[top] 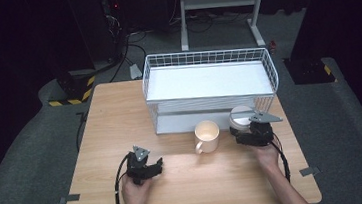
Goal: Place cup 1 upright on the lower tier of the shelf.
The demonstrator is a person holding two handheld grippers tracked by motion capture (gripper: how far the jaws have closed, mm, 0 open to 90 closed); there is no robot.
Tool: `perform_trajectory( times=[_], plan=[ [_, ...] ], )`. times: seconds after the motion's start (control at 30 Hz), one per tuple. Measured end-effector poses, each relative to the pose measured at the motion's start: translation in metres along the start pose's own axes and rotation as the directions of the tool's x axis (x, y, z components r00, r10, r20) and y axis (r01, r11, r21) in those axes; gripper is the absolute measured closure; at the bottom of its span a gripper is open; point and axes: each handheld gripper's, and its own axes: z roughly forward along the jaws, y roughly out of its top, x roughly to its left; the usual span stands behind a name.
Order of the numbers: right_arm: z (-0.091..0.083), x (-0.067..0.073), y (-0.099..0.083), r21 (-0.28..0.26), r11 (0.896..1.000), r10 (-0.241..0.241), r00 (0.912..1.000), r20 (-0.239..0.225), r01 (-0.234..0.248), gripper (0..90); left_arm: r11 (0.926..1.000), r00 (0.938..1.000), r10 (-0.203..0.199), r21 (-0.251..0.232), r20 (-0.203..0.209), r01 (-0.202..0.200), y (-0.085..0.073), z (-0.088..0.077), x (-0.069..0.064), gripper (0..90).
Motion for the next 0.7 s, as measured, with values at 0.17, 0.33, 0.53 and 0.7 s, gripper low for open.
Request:
perform_trajectory(
  times=[0.17, 0.33, 0.53, 0.7],
  plan=[
    [0.006, -0.002, 0.002, 0.007, 1.000, 0.010, 0.9999, 0.009, -0.010, 18.6, 1.0000, 1.0000, 0.000, 0.000, 0.000, 0.000, 0.000, 0.000, 0.000, 23.7],
    [0.012, -0.003, 0.004, 0.006, 1.000, 0.004, 0.9999, 0.012, -0.004, 18.6, 1.0000, 1.0000, -0.002, -0.002, 0.000, 0.002, 0.000, 0.000, 0.000, 23.7],
    [0.018, -0.002, 0.008, 0.002, 1.000, -0.001, 0.9998, 0.018, 0.001, 18.7, 1.0000, 1.0000, -0.001, -0.001, 0.001, 0.001, 0.000, 0.000, 0.000, 23.7],
    [0.023, -0.006, 0.005, 0.012, 1.000, 0.007, 0.9996, 0.026, -0.007, 18.6, 1.0000, 1.0000, -0.002, 0.000, 0.003, 0.002, 0.000, 0.000, 0.000, 23.7]
  ],
)
